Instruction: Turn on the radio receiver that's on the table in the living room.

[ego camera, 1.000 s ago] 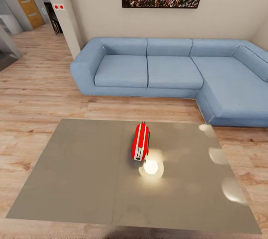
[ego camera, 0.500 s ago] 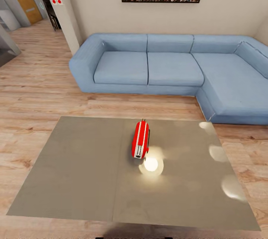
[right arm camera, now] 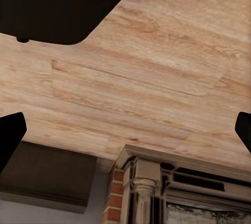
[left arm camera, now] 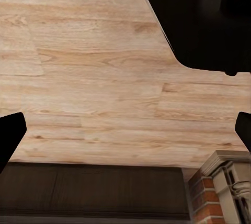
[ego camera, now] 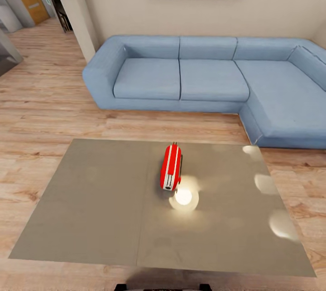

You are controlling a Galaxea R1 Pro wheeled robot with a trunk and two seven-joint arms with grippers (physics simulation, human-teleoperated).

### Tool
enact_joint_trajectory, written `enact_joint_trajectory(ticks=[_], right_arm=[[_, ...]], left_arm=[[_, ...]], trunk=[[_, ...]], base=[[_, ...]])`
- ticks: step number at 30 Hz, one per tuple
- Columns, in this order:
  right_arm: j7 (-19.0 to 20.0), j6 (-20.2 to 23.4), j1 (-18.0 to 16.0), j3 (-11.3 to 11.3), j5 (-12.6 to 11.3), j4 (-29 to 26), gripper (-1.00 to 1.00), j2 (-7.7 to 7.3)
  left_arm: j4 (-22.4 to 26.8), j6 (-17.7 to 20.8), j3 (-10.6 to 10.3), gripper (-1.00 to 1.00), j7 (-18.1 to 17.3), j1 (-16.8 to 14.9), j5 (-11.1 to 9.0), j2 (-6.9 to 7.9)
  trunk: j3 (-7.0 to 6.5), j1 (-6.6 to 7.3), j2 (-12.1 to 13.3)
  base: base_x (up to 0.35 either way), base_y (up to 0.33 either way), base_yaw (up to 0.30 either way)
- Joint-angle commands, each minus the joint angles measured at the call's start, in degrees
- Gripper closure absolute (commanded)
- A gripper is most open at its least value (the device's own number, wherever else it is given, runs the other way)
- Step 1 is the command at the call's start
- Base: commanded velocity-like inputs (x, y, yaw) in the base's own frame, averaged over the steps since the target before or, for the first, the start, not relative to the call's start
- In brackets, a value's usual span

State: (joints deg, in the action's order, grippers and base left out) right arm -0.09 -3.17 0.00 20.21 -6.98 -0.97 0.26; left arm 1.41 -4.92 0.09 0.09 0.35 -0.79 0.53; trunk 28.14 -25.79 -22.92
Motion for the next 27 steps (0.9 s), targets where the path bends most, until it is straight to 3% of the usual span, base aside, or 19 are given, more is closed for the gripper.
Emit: enact_joint_trajectory(ticks=[1,27], right_arm=[[0.0,0.0,0.0,0.0,0.0,0.0,-1.0,-0.02],[0.0,0.0,0.0,0.0,0.0,0.0,-1.0,-0.05]], left_arm=[[0.0,0.0,0.0,-1.0,0.0,0.0,0.0,0.0],[0.0,0.0,0.0,-1.0,0.0,0.0,0.0,0.0]], trunk=[[0.1,0.0,0.0],[2.53,0.0,0.0]], base=[[0.0,0.0,0.0],[0.0,0.0,0.0]])
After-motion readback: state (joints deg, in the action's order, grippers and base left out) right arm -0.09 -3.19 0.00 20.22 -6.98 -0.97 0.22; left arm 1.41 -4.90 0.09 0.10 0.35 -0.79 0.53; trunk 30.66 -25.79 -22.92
